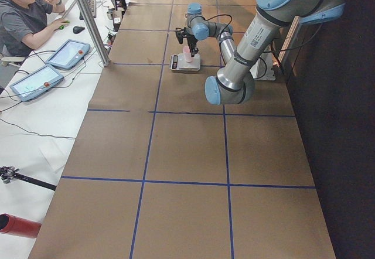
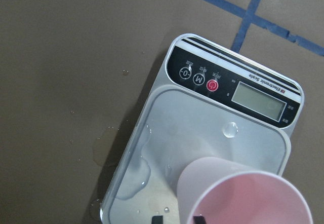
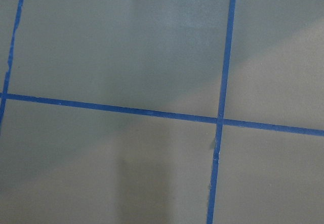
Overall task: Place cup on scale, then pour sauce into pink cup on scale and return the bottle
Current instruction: 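Release the cup and raise the left arm while the right arm reaches out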
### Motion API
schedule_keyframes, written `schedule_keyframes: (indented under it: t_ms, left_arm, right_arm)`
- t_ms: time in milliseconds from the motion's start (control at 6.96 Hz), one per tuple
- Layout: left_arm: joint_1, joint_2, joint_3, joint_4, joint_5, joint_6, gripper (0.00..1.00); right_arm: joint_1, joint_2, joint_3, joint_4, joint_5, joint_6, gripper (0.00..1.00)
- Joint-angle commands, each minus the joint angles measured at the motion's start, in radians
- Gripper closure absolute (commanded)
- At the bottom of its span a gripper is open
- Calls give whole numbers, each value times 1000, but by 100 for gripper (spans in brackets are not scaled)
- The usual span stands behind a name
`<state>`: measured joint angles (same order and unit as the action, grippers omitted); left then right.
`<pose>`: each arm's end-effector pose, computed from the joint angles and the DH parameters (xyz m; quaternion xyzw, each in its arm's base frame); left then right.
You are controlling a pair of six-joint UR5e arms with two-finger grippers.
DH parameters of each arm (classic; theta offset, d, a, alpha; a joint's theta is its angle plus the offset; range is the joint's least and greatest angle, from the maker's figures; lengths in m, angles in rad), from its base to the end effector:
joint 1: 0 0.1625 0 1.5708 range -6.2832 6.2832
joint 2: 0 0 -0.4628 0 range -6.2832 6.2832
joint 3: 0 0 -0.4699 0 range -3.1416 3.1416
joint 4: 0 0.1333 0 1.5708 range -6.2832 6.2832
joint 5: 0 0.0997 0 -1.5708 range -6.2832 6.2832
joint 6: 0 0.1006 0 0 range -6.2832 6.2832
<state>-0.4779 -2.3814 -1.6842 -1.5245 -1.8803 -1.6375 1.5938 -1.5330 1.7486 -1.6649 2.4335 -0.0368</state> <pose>0.6241 -0.4388 0.0909 -0.0509 0.4395 -0.1775 0.8791 0.0703 -0.5819 0.5773 0.0676 -0.4155 -0.0316 0.9065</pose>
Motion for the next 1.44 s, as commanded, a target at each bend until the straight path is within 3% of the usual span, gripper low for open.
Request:
schedule_keyframes:
  t_ms: [0,144,431,575,718,1006,1293]
  left_arm:
    - [-69,13,-98,10,-58,33,0]
    - [-164,24,-136,36,-188,89,0]
    - [-310,65,-202,108,-232,221,0]
    - [-362,112,-238,112,-241,298,0]
    - [-414,176,-277,112,-262,394,0]
    - [-519,269,-307,119,-267,584,0]
    - [-605,352,-328,121,-267,742,0]
  right_arm:
    - [-3,1,75,-13,7,43,0]
    - [-46,-15,176,-13,15,190,0]
    - [-191,-125,477,-12,1,526,0]
    - [-266,-150,585,-12,-4,677,0]
    - [-394,-151,683,-4,-89,874,0]
    - [-725,-151,788,43,-436,1193,0]
    - [-1066,-182,784,111,-856,1398,0]
